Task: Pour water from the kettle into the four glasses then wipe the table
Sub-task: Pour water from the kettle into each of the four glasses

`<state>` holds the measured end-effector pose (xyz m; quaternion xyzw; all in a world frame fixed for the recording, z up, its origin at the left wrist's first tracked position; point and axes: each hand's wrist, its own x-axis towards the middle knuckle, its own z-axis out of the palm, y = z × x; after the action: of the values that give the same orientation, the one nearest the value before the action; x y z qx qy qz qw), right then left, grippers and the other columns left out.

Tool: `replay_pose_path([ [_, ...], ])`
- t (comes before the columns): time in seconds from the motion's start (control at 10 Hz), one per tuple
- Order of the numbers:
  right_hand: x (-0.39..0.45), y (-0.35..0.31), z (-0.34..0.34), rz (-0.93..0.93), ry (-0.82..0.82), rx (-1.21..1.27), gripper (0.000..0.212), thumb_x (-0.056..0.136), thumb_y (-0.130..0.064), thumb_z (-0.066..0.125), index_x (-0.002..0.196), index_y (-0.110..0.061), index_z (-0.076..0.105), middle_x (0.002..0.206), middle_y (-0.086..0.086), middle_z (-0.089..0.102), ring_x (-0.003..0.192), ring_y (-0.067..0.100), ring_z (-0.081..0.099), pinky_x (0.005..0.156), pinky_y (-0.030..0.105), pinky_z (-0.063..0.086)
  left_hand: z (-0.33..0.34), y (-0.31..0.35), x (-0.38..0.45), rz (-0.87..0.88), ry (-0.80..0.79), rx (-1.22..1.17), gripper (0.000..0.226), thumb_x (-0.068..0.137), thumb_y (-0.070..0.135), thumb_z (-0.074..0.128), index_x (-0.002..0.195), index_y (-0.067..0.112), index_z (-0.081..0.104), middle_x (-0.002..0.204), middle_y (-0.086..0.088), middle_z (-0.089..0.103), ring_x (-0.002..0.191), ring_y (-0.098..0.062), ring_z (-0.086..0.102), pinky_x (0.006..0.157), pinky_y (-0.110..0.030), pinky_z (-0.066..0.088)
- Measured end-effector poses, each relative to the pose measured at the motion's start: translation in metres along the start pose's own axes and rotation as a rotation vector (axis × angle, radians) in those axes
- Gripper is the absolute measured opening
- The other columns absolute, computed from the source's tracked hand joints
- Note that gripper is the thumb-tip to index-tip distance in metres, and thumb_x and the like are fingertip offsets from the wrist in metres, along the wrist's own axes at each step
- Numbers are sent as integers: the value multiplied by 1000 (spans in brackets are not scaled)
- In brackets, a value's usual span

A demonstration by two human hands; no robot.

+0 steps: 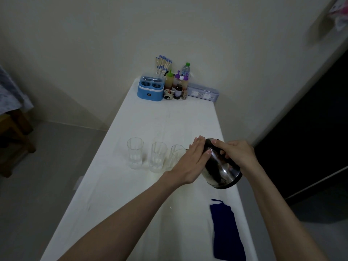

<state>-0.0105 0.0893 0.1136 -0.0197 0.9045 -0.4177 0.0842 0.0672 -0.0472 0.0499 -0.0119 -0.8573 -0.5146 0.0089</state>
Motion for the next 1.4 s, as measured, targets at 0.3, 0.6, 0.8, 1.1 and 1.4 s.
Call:
replay_pose_path([
  [0.3,-1,-2,-1,-9,5,-7,47,72,-54,81,58,-10,71,59,5,66,63,23,65,64,33,52,-1,-1,0,13,3,7,61,104,43,19,155,15,-2,164,3,-5,149,-5,-9,118,-22,-5],
  [0.6,-5,-4,-1,-16,9,-7,48,73,-54,80,62,-8,72,62,6,67,62,20,63,62,28,48,-1,-1,-1,12,-5,-1,61,104,43,18,155,16,-2,163,3,-6,148,-4,-9,119,-23,-5],
  [0.8,-6,-6,-1,-36,21,-22,47,74,-52,80,59,-10,70,57,4,65,58,18,60,60,26,45,-2,-1,-1,13,-5,-3,61,104,42,18,155,16,-2,163,4,-6,148,-4,-9,120,-23,-5],
  [1.1,-9,-10,-3,-53,30,-37,47,76,-52,78,61,-9,71,61,5,67,61,19,61,64,29,50,-4,1,-1,24,-4,5,61,104,43,18,155,17,-3,163,4,-6,148,-4,-9,119,-22,-5],
  [1.4,-16,1,0,-14,66,92,47,76,-50,80,63,-7,71,56,3,64,57,17,59,63,29,49,-5,3,-1,46,-37,48,60,105,40,19,155,14,-3,163,3,-8,148,-4,-11,117,-20,-7],
])
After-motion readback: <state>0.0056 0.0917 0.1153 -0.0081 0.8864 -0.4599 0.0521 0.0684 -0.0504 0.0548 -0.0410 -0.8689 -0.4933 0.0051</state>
